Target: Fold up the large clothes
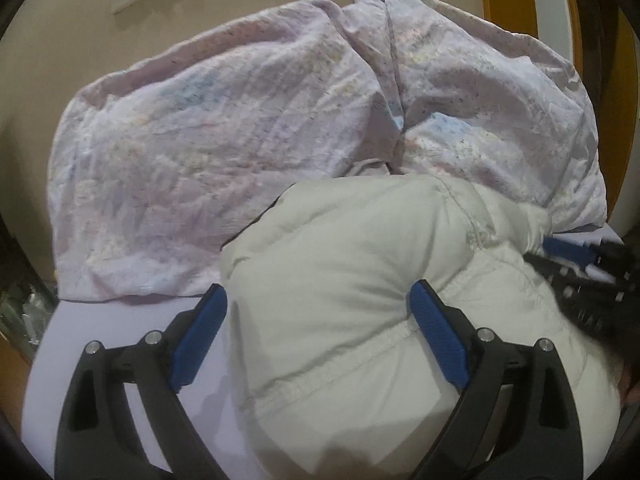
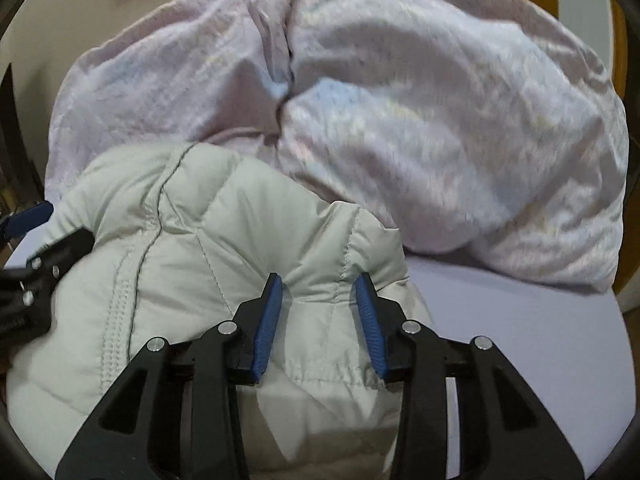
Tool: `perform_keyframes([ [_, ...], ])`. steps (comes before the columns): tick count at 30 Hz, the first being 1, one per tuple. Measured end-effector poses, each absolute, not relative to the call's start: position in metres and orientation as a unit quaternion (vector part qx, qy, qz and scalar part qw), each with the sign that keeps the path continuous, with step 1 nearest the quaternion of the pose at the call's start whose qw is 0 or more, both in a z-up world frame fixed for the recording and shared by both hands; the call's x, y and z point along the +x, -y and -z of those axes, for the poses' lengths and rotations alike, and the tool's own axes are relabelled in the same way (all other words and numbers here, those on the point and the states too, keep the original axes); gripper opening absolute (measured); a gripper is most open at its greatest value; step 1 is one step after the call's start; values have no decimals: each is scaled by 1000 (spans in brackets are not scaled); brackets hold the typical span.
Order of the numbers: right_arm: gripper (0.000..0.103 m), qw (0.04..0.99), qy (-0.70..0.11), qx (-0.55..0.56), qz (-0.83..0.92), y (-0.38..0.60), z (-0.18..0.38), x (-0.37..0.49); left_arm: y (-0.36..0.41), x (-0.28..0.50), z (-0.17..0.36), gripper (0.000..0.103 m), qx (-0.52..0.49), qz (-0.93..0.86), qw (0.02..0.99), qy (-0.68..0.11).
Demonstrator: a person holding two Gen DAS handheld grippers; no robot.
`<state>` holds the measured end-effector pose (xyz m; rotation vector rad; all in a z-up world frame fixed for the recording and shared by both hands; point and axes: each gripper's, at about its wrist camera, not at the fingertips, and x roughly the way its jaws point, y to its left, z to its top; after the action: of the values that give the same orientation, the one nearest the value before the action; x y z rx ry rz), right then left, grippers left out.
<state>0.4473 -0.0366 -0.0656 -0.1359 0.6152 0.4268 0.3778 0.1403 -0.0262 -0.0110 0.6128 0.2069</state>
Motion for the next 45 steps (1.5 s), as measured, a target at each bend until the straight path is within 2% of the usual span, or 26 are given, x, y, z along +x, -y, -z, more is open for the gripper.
perform_keyframes([
  [17, 41, 932, -309, -16, -190, 40, 98, 458, -139, 416, 57, 97, 20, -76, 944, -320],
  [34, 41, 942, -303, -17, -144, 38, 97, 453, -143, 434, 67, 100, 19, -41, 945, -325],
  [39, 42, 939, -306, -2, -157, 50, 87, 440, -141, 416, 56, 101, 37, -82, 943, -321],
  [45, 42, 929, -301, 45, -208, 88, 68, 392, -138, 351, 41, 101, 34, -57, 949, -309],
])
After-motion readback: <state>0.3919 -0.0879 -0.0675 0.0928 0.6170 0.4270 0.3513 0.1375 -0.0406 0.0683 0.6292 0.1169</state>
